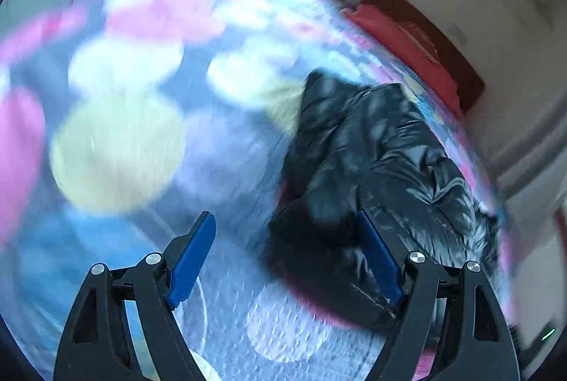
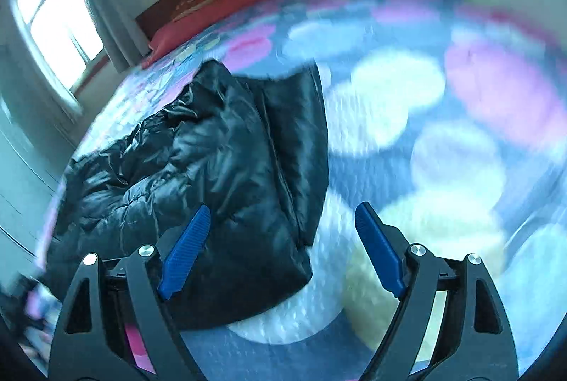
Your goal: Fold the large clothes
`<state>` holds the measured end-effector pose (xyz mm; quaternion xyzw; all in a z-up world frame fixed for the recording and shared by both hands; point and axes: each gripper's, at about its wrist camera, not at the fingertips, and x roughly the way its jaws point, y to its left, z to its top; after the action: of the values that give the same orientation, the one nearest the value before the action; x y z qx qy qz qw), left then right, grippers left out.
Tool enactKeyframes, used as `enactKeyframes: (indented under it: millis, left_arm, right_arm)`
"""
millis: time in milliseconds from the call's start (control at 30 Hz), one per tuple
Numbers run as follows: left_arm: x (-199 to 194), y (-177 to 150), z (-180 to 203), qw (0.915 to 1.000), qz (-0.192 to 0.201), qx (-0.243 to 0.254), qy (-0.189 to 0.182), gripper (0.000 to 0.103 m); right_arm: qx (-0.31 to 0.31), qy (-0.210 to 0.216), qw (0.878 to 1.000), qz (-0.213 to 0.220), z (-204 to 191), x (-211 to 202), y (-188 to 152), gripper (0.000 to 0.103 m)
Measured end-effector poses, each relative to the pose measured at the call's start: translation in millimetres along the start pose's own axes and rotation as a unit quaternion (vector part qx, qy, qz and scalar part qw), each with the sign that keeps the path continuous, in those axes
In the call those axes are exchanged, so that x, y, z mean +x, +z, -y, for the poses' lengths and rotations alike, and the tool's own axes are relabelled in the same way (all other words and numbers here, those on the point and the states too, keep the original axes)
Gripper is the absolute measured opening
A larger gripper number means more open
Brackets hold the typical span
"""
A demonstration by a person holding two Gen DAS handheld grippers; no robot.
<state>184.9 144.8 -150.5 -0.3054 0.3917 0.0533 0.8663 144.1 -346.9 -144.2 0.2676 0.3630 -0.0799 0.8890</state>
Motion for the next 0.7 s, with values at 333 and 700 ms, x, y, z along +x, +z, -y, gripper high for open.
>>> enactKeyframes:
  millis: [333,700]
  left_arm:
    - [13.8,6.0,-3.6,0.9946,0.011,-0.101,-0.020,0.076]
    - [-11.8,-0.1,2.8,0.9975,0.023,-0.060,-0.029,0.029]
  right_arm:
    - [0.045,0.075,0.996,-0.026,0.6,15.4,-0.1,0.049]
    - [0.060,0.105,0.992,-0.023,8.0,-7.9,-0.7,0.027]
